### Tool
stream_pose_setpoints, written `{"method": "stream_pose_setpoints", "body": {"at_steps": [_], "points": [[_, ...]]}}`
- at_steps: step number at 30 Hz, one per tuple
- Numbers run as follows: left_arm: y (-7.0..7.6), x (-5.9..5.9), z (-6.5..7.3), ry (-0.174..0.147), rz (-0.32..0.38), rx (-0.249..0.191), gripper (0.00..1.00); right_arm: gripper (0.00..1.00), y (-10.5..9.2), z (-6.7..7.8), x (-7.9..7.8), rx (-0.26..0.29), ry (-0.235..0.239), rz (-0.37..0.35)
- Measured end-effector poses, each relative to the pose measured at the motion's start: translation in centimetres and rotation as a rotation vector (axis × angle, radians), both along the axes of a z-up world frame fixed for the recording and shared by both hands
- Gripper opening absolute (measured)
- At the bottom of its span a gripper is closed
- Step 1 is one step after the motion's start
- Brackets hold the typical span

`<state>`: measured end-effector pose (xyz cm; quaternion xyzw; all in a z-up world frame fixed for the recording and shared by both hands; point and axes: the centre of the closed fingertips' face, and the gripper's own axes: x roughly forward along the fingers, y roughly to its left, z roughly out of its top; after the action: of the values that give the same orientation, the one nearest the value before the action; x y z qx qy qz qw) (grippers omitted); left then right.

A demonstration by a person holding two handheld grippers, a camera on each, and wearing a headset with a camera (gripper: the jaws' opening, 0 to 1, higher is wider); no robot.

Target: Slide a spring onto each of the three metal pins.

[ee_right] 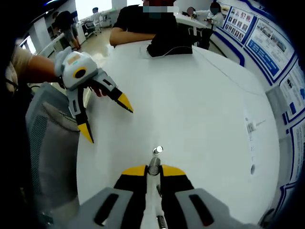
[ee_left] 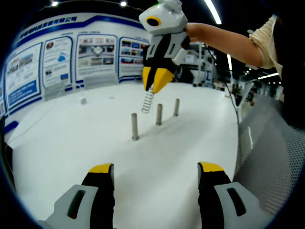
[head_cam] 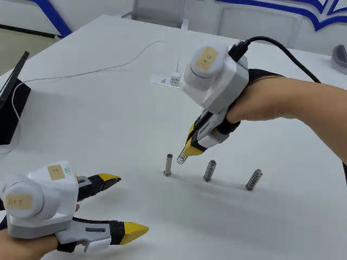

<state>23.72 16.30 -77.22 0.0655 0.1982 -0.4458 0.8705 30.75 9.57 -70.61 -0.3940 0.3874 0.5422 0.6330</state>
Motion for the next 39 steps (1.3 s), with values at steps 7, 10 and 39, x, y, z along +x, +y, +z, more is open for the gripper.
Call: {"method": "stream_pose_setpoints", "body": {"at_steps": [7, 10, 39], "points": [[0.0, 0.1, 0.1, -0.002, 0.001, -0.002, 0.72, 0.12, 0.4, 0.4, -0.2, -0.006, 0.002, 0.013], [0.0, 0.0, 0.1, -0.002, 0.000, -0.002, 0.72, 0.12, 0.7, 0.6, -0.1, -0.007, 0.000, 0.018], [0.4, 0.2, -0.1, 0.003, 0.009, -0.003, 0.72, 0.12, 2.1, 0.0, 0.6, -0.054, 0.022, 0.057]]}}
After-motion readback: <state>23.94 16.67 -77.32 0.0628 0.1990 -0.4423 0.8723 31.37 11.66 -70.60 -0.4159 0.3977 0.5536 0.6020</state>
